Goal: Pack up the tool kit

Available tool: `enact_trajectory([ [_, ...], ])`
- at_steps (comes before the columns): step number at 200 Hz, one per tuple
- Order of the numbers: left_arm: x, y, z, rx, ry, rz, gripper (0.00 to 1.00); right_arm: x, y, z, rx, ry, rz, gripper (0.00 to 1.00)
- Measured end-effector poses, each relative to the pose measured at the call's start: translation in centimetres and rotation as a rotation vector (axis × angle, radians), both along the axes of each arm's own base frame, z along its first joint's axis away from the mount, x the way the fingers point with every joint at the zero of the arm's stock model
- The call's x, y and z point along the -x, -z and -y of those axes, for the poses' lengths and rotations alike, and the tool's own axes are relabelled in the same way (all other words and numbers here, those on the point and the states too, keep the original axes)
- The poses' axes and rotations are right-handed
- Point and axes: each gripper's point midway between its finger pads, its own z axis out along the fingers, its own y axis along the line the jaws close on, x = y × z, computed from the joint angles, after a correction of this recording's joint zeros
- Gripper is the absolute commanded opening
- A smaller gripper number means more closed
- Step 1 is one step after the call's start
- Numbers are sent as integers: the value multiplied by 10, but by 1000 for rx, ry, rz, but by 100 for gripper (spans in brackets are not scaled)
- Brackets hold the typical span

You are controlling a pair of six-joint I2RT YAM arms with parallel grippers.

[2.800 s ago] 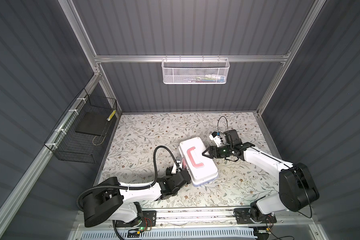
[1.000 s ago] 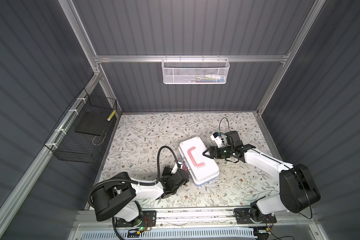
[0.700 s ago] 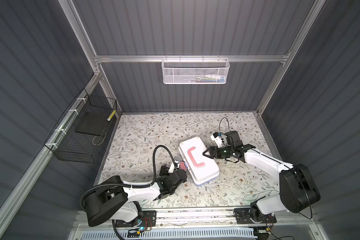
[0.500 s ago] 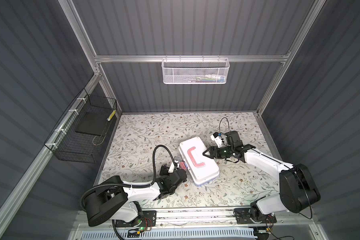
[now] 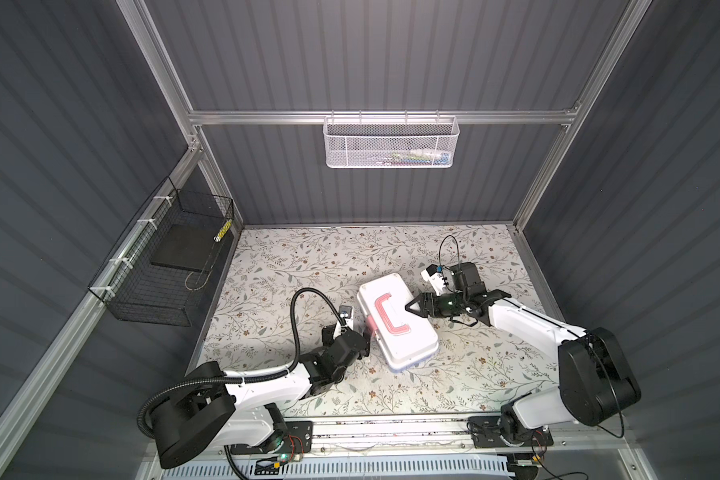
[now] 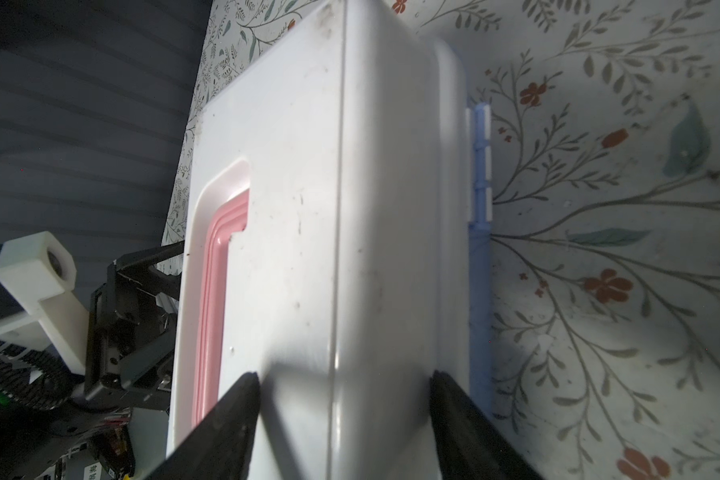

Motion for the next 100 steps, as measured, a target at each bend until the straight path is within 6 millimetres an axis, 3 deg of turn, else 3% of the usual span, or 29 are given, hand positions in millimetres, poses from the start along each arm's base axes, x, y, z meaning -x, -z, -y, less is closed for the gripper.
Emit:
enact_trajectory([
  [31, 1, 5, 5, 79, 9, -66, 76, 0, 0, 0, -3, -1, 2, 66],
  [100, 13, 0, 14, 284, 39, -136, 73, 1, 1, 1, -23, 17, 14, 66],
])
